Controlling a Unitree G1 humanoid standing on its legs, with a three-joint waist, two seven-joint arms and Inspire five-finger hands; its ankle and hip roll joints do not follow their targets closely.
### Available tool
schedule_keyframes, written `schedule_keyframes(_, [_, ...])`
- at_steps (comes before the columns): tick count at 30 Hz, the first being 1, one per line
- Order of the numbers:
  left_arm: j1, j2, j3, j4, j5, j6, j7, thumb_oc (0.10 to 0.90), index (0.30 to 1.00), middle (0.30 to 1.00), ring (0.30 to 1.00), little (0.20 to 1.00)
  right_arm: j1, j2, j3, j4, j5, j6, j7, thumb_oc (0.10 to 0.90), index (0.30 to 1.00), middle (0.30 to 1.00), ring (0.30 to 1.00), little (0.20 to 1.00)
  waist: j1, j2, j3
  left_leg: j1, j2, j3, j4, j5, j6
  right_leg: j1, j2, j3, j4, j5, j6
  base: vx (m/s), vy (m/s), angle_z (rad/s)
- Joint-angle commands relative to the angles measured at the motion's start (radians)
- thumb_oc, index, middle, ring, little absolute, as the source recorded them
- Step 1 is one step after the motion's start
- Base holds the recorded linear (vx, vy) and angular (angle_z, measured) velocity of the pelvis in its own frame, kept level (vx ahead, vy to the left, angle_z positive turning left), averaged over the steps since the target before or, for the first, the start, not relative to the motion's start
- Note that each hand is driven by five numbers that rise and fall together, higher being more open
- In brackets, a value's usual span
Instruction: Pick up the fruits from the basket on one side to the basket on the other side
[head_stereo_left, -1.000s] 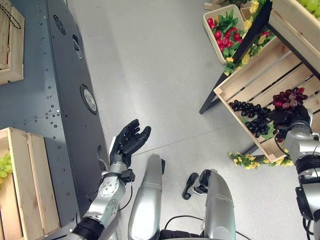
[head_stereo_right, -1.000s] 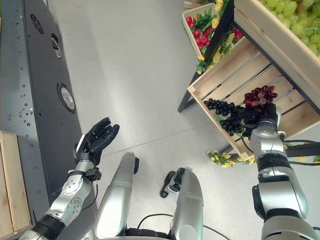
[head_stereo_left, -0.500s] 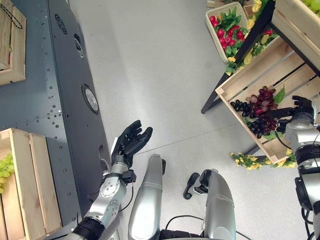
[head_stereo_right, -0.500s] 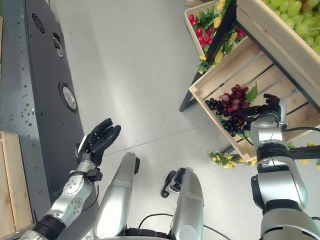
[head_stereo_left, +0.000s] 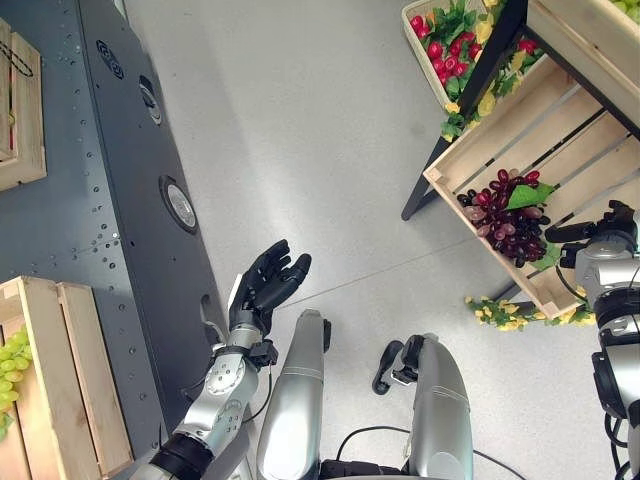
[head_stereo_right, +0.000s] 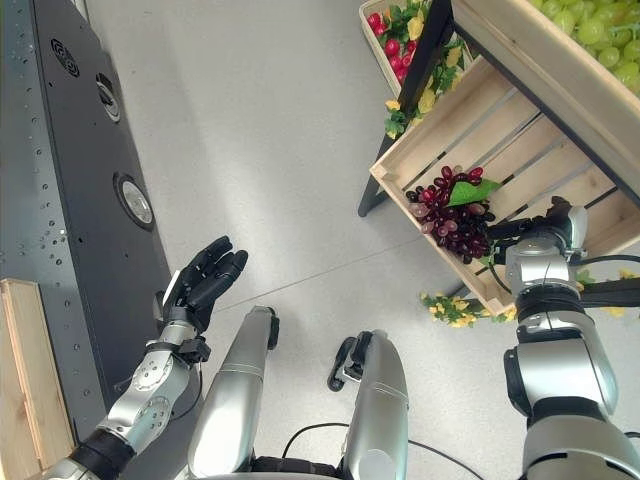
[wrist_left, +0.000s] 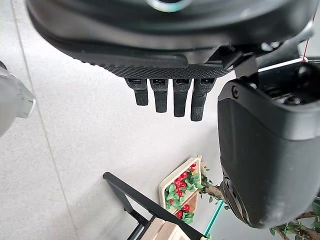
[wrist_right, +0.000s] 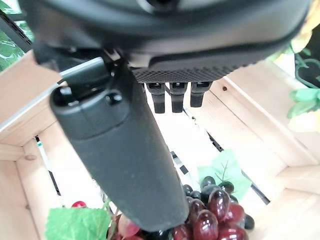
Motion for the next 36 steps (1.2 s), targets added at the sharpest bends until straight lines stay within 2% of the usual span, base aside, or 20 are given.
schedule_keyframes(1, [-0.008, -0.029, -0.016, -0.153, 0.000, -0.128, -0.002, 0.800, 0.900, 0.900, 0.900, 0.900, -0.120, -0.176, 0.078, -0.018, -0.023, -0.136, -0.048, 0.800, 0.900, 0.900, 0.900, 0.900, -0.009, 0.042, -0.015, 0.095, -0.019, 0.138, -0.009, -0.062, 0.142, 0.067, 0.055, 0.021, -0.101, 0.134, -0.086, -0.03, 0.027, -0.01])
schedule_keyframes(2, [-0.009, -0.033, -0.013, -0.151, 0.002, -0.131, -0.001, 0.800, 0.900, 0.900, 0.900, 0.900, -0.106, -0.161, 0.077, -0.051, -0.033, -0.167, -0.042, 0.800, 0.900, 0.900, 0.900, 0.900, -0.013, 0.041, -0.015, 0.103, -0.018, 0.140, -0.016, -0.061, 0.141, 0.073, 0.056, 0.024, -0.107, 0.134, -0.086, 0.00, 0.000, 0.00])
schedule_keyframes(6, [-0.011, -0.049, -0.003, -0.147, 0.018, -0.141, 0.010, 0.800, 0.900, 0.900, 0.900, 0.900, -0.040, -0.120, 0.090, -0.197, -0.051, -0.213, -0.051, 0.800, 0.900, 0.900, 0.900, 0.900, -0.026, 0.035, -0.015, 0.140, -0.015, 0.147, -0.045, -0.064, 0.141, 0.104, 0.057, 0.027, -0.130, 0.134, -0.085, -0.03, 0.020, -0.02])
schedule_keyframes(7, [-0.010, -0.053, 0.002, -0.147, 0.024, -0.146, 0.013, 0.800, 0.900, 0.900, 0.900, 0.900, 0.005, -0.092, 0.081, -0.247, -0.043, -0.252, -0.060, 0.800, 0.900, 0.900, 0.900, 0.900, -0.032, 0.032, -0.015, 0.159, -0.014, 0.150, -0.057, -0.064, 0.141, 0.120, 0.057, 0.028, -0.142, 0.134, -0.083, -0.03, 0.019, 0.01])
schedule_keyframes(8, [-0.010, -0.053, 0.002, -0.147, 0.025, -0.148, 0.014, 0.800, 0.900, 0.900, 0.900, 0.900, 0.011, -0.089, 0.079, -0.252, -0.045, -0.260, -0.057, 0.800, 0.900, 0.900, 0.900, 0.900, -0.032, 0.032, -0.015, 0.161, -0.014, 0.151, -0.059, -0.064, 0.141, 0.122, 0.057, 0.028, -0.143, 0.134, -0.083, -0.03, 0.019, 0.01])
schedule_keyframes(10, [-0.019, -0.067, 0.015, -0.134, 0.032, -0.144, 0.017, 0.800, 0.900, 0.900, 0.900, 0.900, 0.081, -0.029, 0.067, -0.325, -0.053, -0.314, -0.045, 0.800, 0.900, 0.900, 0.900, 0.900, -0.043, 0.026, -0.016, 0.202, -0.012, 0.156, -0.085, -0.065, 0.142, 0.159, 0.059, 0.031, -0.168, 0.136, -0.081, -0.02, 0.021, -0.04])
schedule_keyframes(12, [-0.024, -0.077, 0.020, -0.125, 0.045, -0.140, 0.028, 0.800, 0.900, 0.900, 0.900, 0.900, 0.125, 0.015, 0.067, -0.376, -0.075, -0.328, -0.021, 0.800, 0.900, 0.900, 0.900, 0.900, -0.049, 0.022, -0.021, 0.226, -0.009, 0.160, -0.102, -0.063, 0.140, 0.183, 0.060, 0.033, -0.185, 0.137, -0.080, -0.01, 0.025, -0.06])
schedule_keyframes(17, [-0.044, -0.104, 0.038, -0.075, 0.076, -0.079, 0.065, 0.800, 0.900, 0.900, 0.900, 0.900, 0.253, 0.140, 0.098, -0.497, -0.138, -0.374, 0.002, 0.800, 0.900, 0.900, 0.900, 0.900, -0.066, 0.006, -0.057, 0.294, 0.007, 0.168, -0.149, -0.058, 0.137, 0.252, 0.056, 0.033, -0.234, 0.140, -0.076, 0.01, 0.014, -0.04])
schedule_keyframes(18, [-0.044, -0.104, 0.038, -0.075, 0.076, -0.079, 0.065, 0.800, 0.900, 0.900, 0.900, 0.900, 0.254, 0.140, 0.098, -0.497, -0.139, -0.374, 0.002, 0.800, 0.900, 0.900, 0.900, 0.900, -0.066, 0.006, -0.057, 0.295, 0.007, 0.168, -0.150, -0.058, 0.137, 0.253, 0.056, 0.033, -0.234, 0.140, -0.076, 0.03, 0.027, -0.06])
schedule_keyframes(19, [-0.050, -0.112, 0.043, -0.042, 0.096, -0.060, 0.092, 0.800, 0.900, 0.900, 0.900, 0.900, 0.300, 0.188, 0.119, -0.543, -0.146, -0.380, 0.027, 0.800, 0.900, 0.900, 0.900, 0.900, -0.073, 0.002, -0.067, 0.317, 0.009, 0.167, -0.167, -0.054, 0.133, 0.275, 0.056, 0.037, -0.250, 0.143, -0.074, 0.01, 0.024, -0.05])
schedule_keyframes(23, [-0.064, -0.122, 0.051, 0.023, 0.128, 0.016, 0.119, 0.800, 0.900, 0.900, 0.900, 0.900, 0.339, 0.243, 0.162, -0.566, -0.167, -0.381, 0.065, 0.800, 0.900, 0.900, 0.900, 0.900, -0.075, -0.003, -0.084, 0.362, 0.006, 0.162, -0.224, -0.042, 0.125, 0.320, 0.053, 0.037, -0.297, 0.154, -0.064, 0.02, 0.006, -0.09])
schedule_keyframes(29, [-0.036, -0.120, 0.072, 0.079, 0.171, 0.055, 0.101, 0.800, 0.900, 0.900, 0.900, 0.900, 0.417, 0.286, 0.187, -0.582, -0.202, -0.418, 0.090, 0.800, 0.900, 0.900, 0.900, 0.900, -0.062, -0.003, -0.140, 0.451, -0.002, 0.152, -0.406, 0.036, 0.092, 0.414, 0.056, 0.016, -0.455, 0.199, -0.039, 0.02, -0.025, 0.03])
schedule_keyframes(32, [-0.021, -0.123, 0.085, 0.123, 0.193, 0.084, 0.092, 0.800, 0.900, 0.900, 0.900, 0.900, 0.458, 0.307, 0.202, -0.574, -0.205, -0.445, 0.091, 0.800, 0.900, 0.900, 0.900, 0.900, -0.052, -0.003, -0.181, 0.514, -0.007, 0.143, -0.537, 0.095, 0.080, 0.487, 0.067, -0.006, -0.594, 0.243, -0.027, 0.04, -0.066, 0.06])
schedule_keyframes(36, [0.011, -0.124, 0.104, 0.151, 0.217, 0.111, 0.079, 0.800, 0.900, 0.900, 0.900, 0.900, 0.517, 0.324, 0.206, -0.598, -0.233, -0.456, 0.097, 0.800, 0.900, 0.900, 0.900, 0.900, -0.044, -0.001, -0.230, 0.581, -0.018, 0.131, -0.667, 0.144, 0.066, 0.561, 0.083, -0.018, -0.730, 0.278, -0.008, 0.08, -0.056, 0.11])
